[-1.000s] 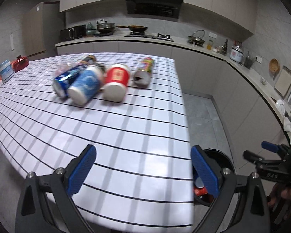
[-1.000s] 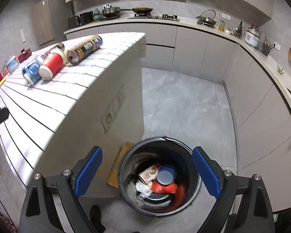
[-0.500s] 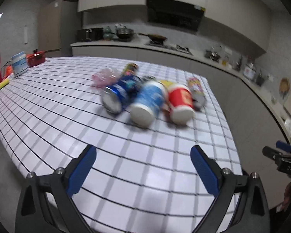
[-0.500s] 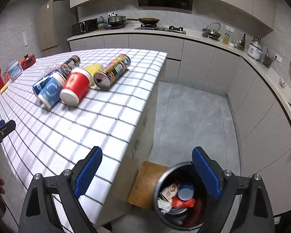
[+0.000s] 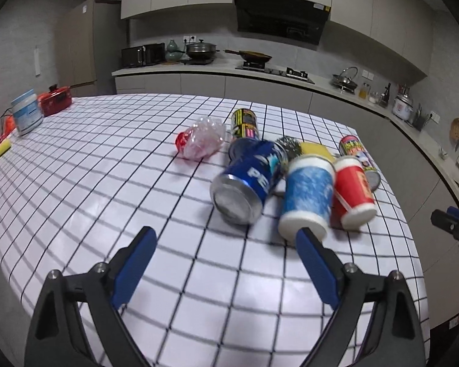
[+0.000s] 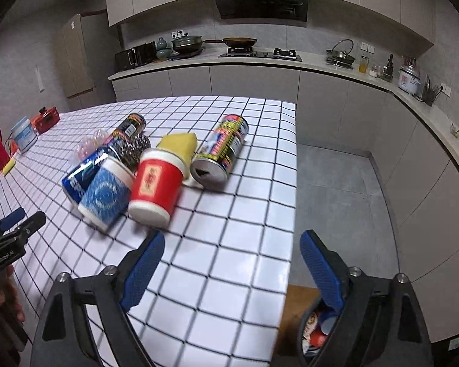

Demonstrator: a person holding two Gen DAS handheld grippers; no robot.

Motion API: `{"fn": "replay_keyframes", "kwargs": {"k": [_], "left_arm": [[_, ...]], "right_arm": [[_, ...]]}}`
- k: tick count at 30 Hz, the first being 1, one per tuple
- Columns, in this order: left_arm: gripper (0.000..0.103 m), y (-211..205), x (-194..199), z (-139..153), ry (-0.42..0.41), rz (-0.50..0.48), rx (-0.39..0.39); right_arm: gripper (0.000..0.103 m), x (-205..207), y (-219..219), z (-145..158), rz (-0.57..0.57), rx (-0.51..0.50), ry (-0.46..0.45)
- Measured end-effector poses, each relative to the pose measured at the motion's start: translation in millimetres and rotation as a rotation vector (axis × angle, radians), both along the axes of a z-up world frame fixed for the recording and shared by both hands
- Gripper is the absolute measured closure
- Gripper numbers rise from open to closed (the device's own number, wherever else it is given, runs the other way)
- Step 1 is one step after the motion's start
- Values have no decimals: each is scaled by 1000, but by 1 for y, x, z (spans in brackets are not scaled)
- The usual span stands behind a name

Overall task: Collect trash
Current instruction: 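Grasp the blue Pepsi can with the left tool while the right tool grasps the spray can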

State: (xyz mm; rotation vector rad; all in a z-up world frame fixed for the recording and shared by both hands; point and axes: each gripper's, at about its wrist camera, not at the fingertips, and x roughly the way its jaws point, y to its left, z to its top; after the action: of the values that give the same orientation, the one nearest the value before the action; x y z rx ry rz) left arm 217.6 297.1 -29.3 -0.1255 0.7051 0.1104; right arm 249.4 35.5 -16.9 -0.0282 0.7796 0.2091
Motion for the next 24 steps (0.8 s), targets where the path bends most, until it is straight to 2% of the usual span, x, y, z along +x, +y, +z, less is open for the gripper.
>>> {"fn": "replay_keyframes", "kwargs": {"k": [6,17,24], "left_arm": [[15,13,34,1,4,-49,-10],[20,14,81,-9,37,-139,-36],[25,12,103,-20,73,-181,-54]], "right_arm": [[27,23,24,-1,-1,33,20],[28,86,23,-3,-92,71,34],[28,122,30,-12,-97,70,65]]}}
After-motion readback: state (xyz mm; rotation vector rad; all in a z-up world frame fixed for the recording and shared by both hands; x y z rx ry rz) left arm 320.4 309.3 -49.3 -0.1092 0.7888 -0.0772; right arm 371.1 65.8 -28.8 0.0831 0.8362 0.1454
